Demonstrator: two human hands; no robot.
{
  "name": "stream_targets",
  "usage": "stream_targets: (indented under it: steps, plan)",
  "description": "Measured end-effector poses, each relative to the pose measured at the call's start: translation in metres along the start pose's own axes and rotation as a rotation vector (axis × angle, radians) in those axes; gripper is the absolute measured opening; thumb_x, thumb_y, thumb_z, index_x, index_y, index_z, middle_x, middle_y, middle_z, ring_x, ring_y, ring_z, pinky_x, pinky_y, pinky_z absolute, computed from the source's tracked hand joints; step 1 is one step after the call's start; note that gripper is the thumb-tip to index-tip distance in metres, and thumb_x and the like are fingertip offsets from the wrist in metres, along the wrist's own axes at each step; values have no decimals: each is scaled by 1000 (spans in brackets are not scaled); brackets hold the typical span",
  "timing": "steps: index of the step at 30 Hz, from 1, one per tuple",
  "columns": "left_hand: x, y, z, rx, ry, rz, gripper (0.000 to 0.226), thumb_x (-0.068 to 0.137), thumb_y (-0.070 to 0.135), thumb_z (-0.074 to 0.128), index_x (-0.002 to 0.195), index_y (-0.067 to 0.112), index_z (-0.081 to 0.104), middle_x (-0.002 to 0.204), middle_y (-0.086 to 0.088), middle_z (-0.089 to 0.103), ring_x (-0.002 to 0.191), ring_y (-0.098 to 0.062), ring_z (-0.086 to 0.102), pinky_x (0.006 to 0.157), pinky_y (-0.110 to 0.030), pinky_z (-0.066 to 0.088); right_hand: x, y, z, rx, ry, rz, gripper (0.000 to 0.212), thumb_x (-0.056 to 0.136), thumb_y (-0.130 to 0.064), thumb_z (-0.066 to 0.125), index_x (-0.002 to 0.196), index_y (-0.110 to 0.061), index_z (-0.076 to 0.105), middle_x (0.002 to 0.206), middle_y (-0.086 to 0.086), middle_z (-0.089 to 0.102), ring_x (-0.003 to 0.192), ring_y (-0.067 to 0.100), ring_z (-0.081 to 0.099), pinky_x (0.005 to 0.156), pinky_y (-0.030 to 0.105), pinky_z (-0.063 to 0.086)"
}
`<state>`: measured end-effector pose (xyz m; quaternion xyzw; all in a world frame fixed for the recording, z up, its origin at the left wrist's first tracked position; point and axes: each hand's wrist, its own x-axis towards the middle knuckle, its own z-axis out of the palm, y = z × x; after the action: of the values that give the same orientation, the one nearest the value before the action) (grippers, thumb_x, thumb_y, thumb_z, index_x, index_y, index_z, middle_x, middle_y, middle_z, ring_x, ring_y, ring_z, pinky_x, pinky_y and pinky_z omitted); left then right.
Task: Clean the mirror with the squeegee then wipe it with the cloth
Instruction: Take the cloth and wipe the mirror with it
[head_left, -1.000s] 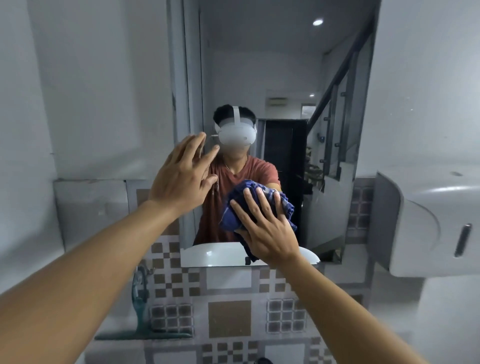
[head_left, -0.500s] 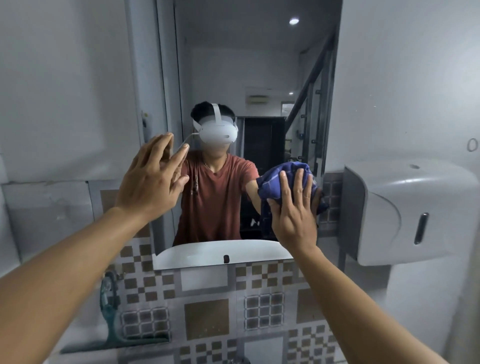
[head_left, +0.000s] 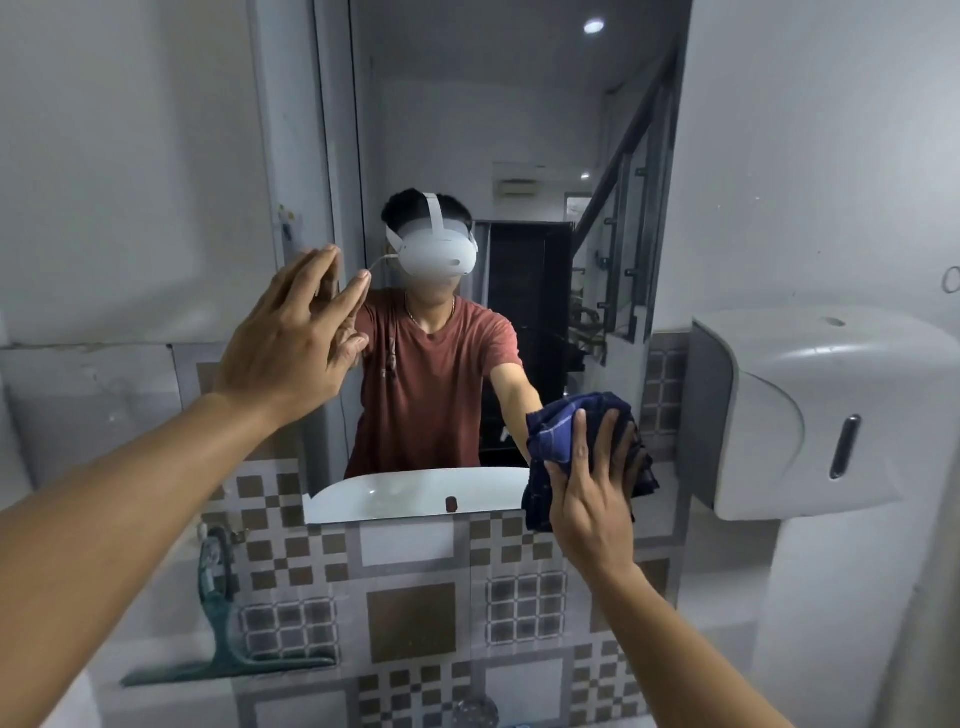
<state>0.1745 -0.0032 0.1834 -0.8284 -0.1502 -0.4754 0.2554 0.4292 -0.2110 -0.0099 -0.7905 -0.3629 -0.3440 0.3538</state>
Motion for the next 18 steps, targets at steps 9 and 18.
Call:
stream_targets:
  steps: [9, 18]
  plan:
    - [-2, 1, 2, 14, 9, 7, 63, 94, 31, 62, 150, 10, 43, 155, -25, 33, 147, -42, 27, 116, -55, 35, -1, -41, 12, -45, -7, -65, 67, 105, -54, 15, 161, -17, 12, 167, 19, 3, 154, 40, -3, 119, 68, 8]
    - [-15, -5, 5, -4, 29, 23, 55, 94, 29, 63, 144, 11, 51, 147, -20, 44, 140, -36, 37, 111, -47, 43, 21, -125, 29, -103, 85, -397, 59, 106, -39, 36, 158, -14, 25, 164, 21, 21, 152, 44, 9, 117, 72, 12]
